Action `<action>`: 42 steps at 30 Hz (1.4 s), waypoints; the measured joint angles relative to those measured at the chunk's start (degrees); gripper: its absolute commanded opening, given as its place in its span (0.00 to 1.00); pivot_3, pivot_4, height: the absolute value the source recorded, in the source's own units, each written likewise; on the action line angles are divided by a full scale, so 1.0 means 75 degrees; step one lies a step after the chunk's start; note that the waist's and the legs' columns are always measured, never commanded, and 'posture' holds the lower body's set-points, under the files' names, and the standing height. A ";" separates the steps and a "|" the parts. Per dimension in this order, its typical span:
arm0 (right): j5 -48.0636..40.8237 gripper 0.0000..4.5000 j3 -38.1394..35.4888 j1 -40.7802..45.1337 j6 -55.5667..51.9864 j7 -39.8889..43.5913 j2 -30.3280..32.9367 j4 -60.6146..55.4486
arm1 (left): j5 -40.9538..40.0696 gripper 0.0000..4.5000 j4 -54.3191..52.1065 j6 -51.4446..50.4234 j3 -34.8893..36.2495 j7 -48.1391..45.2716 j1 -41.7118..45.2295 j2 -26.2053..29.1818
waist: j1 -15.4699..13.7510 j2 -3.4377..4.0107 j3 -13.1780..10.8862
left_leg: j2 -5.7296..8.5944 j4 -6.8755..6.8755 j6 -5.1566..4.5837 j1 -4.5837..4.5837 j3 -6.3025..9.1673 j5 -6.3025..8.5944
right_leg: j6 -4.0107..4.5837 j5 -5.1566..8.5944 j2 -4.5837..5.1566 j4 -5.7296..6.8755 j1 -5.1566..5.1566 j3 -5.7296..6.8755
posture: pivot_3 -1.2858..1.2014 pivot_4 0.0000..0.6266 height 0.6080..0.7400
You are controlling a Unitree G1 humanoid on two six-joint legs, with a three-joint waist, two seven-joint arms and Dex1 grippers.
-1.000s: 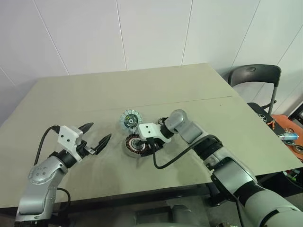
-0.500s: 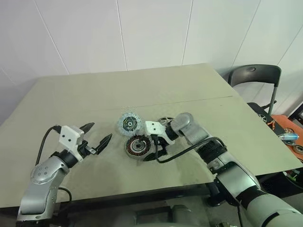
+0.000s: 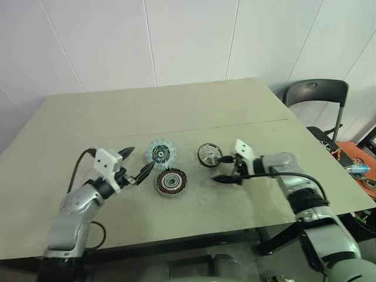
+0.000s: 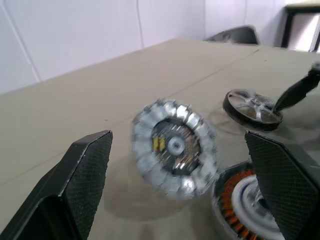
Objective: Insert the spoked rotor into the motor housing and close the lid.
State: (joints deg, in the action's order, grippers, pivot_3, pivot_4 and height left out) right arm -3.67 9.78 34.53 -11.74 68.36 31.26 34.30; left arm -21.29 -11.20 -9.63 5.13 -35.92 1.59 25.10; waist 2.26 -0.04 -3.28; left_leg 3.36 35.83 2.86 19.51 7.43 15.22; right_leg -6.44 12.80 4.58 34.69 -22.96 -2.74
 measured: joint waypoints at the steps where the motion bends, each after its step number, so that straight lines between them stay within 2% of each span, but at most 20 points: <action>1: 0.0013 0.99 -0.0063 -0.0069 0.0027 -0.0026 0.0115 0.0140 | 0.0027 1.00 0.0079 0.0034 -0.0036 -0.0021 0.0069 -0.0062 | 0.0003 -0.0005 -0.0003 | -0.0001 0.0003 0.0000 -0.0004 0.0000 0.0000 | 0.0001 0.0000 -0.0002 -0.0007 0.0009 0.0001 | 0.52 0.00 1.00; 13: -0.0228 0.99 -0.0302 -0.0074 0.0103 0.0053 0.0204 0.0414 | 0.0216 1.00 0.0512 0.0362 -0.0278 -0.0066 0.0169 -0.0374 | 0.0002 -0.0020 -0.0019 | -0.0002 0.0004 -0.0010 0.0007 -0.0004 0.0006 | -0.0002 -0.0008 0.0003 -0.0050 0.0023 -0.0002 | 0.52 0.00 1.00; 22: -0.1166 0.99 -0.0834 0.0540 -0.1146 0.0240 -0.0023 -0.0182 | 0.0246 1.00 0.0205 0.0214 -0.0280 0.0015 0.0120 -0.0388 | 0.0002 -0.0020 -0.0020 | -0.0003 0.0003 -0.0010 0.0005 0.0001 0.0006 | -0.0002 -0.0008 0.0002 -0.0048 0.0024 0.0000 | 0.52 0.00 1.00; 25: -0.1179 0.86 -0.0763 0.0556 -0.1326 0.0229 -0.0097 -0.0469 | 0.0246 1.00 0.0181 0.0142 -0.0273 0.0024 0.0118 -0.0373 | -0.0024 -0.0020 -0.0020 | -0.0003 0.0002 -0.0010 0.0006 0.0001 0.0006 | -0.0002 -0.0008 0.0002 -0.0050 0.0024 0.0002 | 0.52 0.00 1.00; 32: -0.1164 0.33 -0.0534 0.0556 -0.1487 0.0215 -0.0238 -0.0954 | 0.0244 1.00 -0.0009 -0.0025 -0.0218 0.0093 0.0098 -0.0288 | -0.0037 -0.0021 -0.0021 | -0.0002 0.0002 -0.0010 0.0008 0.0001 0.0006 | -0.0002 -0.0008 0.0002 -0.0050 0.0023 0.0002 | 0.52 0.00 1.00; 37: -0.0853 0.33 -0.0487 0.0661 -0.1100 -0.0217 -0.0374 -0.0516 | 0.0237 1.00 -0.0116 -0.0113 -0.0177 0.0123 0.0083 -0.0215 | -0.0028 -0.0020 -0.0021 | -0.0001 0.0002 -0.0010 0.0006 0.0000 0.0006 | -0.0001 -0.0008 0.0002 -0.0049 0.0023 0.0001 | 0.52 0.00 1.00; 40: -0.0546 0.33 -0.0347 0.0844 -0.0915 -0.0217 -0.0125 -0.0027 | 0.0237 1.00 -0.0119 -0.0152 -0.0174 0.0125 0.0078 -0.0200 | -0.0045 -0.0020 -0.0021 | 0.0000 0.0002 -0.0010 0.0008 0.0000 0.0006 | 0.0000 -0.0009 0.0003 -0.0051 0.0023 0.0001 | 0.52 0.00 1.00; 42: -0.0518 0.33 -0.0264 0.0879 -0.0917 0.0171 0.0158 0.0048 | 0.0237 1.00 -0.0121 -0.0157 -0.0175 0.0123 0.0077 -0.0198 | -0.0072 -0.0020 -0.0021 | 0.0000 0.0000 -0.0010 0.0008 -0.0001 0.0006 | -0.0001 -0.0008 0.0003 -0.0054 0.0023 0.0001 | 0.52 0.00 1.00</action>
State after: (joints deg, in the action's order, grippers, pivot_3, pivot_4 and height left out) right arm -7.55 7.80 41.12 -18.62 69.64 32.45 34.67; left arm -19.51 -12.10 -10.81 3.82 -35.00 2.17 23.61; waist 1.72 -0.18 -3.44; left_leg 3.36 35.83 2.78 19.57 7.43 15.27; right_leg -6.45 12.74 4.60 34.28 -22.79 -2.73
